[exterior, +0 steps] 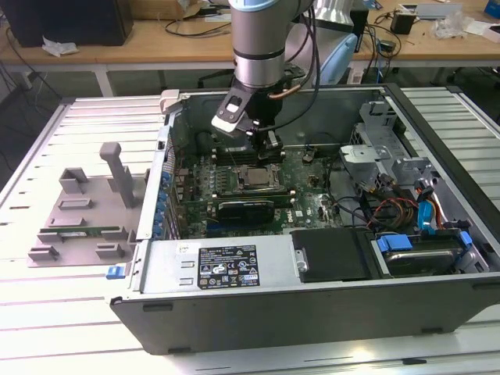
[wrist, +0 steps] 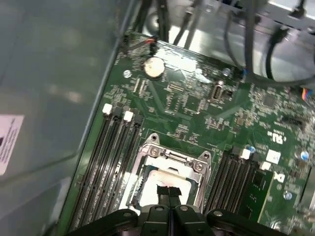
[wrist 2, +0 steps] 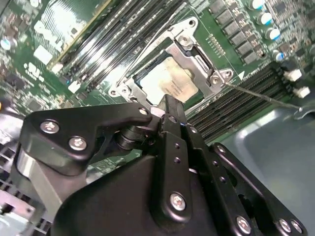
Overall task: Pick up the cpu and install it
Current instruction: 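Close the cpu cover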
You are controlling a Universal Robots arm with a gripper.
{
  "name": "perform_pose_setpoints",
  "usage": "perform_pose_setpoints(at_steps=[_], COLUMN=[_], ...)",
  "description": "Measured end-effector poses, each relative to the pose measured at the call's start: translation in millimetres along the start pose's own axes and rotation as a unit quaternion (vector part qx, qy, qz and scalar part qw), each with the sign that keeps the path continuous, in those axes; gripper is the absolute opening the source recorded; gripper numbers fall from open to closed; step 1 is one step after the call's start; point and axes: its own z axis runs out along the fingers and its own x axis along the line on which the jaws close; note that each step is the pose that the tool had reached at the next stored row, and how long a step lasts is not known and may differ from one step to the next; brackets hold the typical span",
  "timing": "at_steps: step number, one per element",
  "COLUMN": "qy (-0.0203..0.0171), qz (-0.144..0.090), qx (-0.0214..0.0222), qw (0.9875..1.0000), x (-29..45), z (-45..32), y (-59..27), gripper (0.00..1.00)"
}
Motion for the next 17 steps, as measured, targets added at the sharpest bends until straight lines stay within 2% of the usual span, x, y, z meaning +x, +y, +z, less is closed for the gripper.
perform_pose_setpoints(at_steps=[2,3,5,6,8,10,13,15,16,17], qy=[0.0006,0.0010,0.0019,0.0024,0.0029,0.0038,0.0045,0.0053,0.0056,0.0060], qz=[-0.022,-0.039,-0.072,-0.089,-0.108,-0.141,-0.167,-0.195,-0.204,-0.217], qx=[-0.0004,-0.0007,-0.0013,-0.0016,-0.0020,-0.0026,-0.0031,-0.0037,-0.0039,-0.0041], qw=[0.9998,0.9992,0.9974,0.9960,0.9941,0.9900,0.9859,0.9808,0.9789,0.9760], x=[0.0,0.0,0.0,0.0,0.0,0.0,0.0,0.0,0.0,0.0], z=[0.0,0.1,0.2,0.2,0.3,0.4,0.5,0.6,0.6,0.7], y=[0.0,0.0,0.0,0.0,0.0,0.0,0.0,0.0,0.0,0.0], gripper=[0.11,0.11,0.11,0.11,0.11,0.11,0.11,0.11,0.11,0.11])
